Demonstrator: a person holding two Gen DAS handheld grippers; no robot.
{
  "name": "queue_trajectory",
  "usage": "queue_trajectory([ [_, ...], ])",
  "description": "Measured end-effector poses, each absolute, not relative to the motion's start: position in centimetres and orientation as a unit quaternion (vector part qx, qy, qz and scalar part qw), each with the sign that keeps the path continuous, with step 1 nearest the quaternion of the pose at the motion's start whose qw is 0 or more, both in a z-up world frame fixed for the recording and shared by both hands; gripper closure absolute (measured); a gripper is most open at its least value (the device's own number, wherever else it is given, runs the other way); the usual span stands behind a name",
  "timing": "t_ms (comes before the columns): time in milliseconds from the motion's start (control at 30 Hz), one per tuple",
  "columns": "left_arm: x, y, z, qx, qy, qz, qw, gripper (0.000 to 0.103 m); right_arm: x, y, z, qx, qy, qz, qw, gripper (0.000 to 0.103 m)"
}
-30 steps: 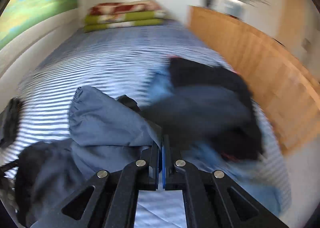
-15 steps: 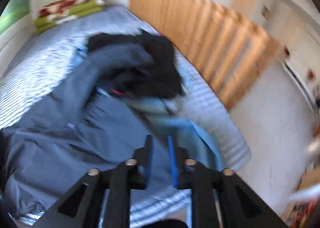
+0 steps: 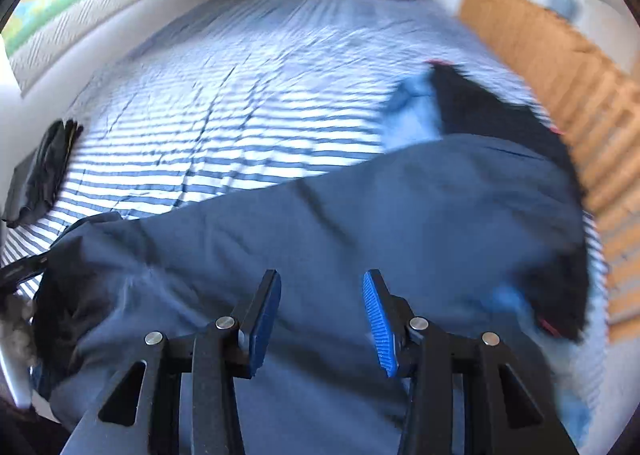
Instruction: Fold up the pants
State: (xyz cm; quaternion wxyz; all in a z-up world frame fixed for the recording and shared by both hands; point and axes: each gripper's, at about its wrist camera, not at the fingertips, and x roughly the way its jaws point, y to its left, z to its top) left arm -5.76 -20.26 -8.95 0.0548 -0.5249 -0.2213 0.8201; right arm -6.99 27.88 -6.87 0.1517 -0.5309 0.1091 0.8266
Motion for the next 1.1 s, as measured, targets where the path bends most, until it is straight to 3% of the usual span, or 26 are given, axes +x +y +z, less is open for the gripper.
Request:
queue_trajectory([
  [100,-5.6,-20.8,-8.4,-0.519,-0.21,0.827,0.053,0.02,-11.8,27.0,-10.1,-0.554,0.107,0.815,0.133,0.062],
  [200,-6.2,-20.3,-9.2,-0.53,-0.193,0.824,0.051,0.021,-15.3,25.8,-12.8,-0.576,0.091,0.804,0.115,0.051],
  [267,-6.9,-19.4,-9.9,-0.542,-0.184,0.818,0.061,0.028,-16.3,25.1,-14.1,-0.587,0.082,0.798,0.105,0.05],
  [367,-7.0,-18.4,-10.1,-0.543,-0.173,0.818,0.076,0.033,-16.6,23.8,-14.9,-0.585,0.055,0.803,0.099,0.04],
  [400,-7.0,-18.1,-10.0,-0.542,-0.162,0.821,0.079,0.04,-16.4,23.5,-14.9,-0.581,0.046,0.806,0.1,0.041],
  [467,-7.1,-17.8,-10.1,-0.54,-0.158,0.823,0.079,0.064,-15.9,23.1,-14.8,-0.575,0.049,0.812,0.085,0.058],
  [533,-7.1,-17.7,-10.2,-0.538,-0.17,0.821,0.083,0.085,-15.6,22.4,-14.4,-0.576,0.038,0.813,0.077,0.099],
  [667,-6.2,-18.9,-8.8,-0.519,-0.189,0.83,0.073,0.09,-14.3,22.0,-11.8,-0.55,0.041,0.829,0.096,0.101],
  [767,-4.7,-21.6,-6.5,-0.489,-0.212,0.844,0.056,0.091,-12.6,22.7,-7.8,-0.503,0.076,0.855,0.103,0.102],
  [1100,-2.2,-31.5,3.1,-0.374,-0.255,0.892,-0.012,0.093,-12.9,25.2,6.2,-0.336,0.063,0.922,0.179,0.102],
])
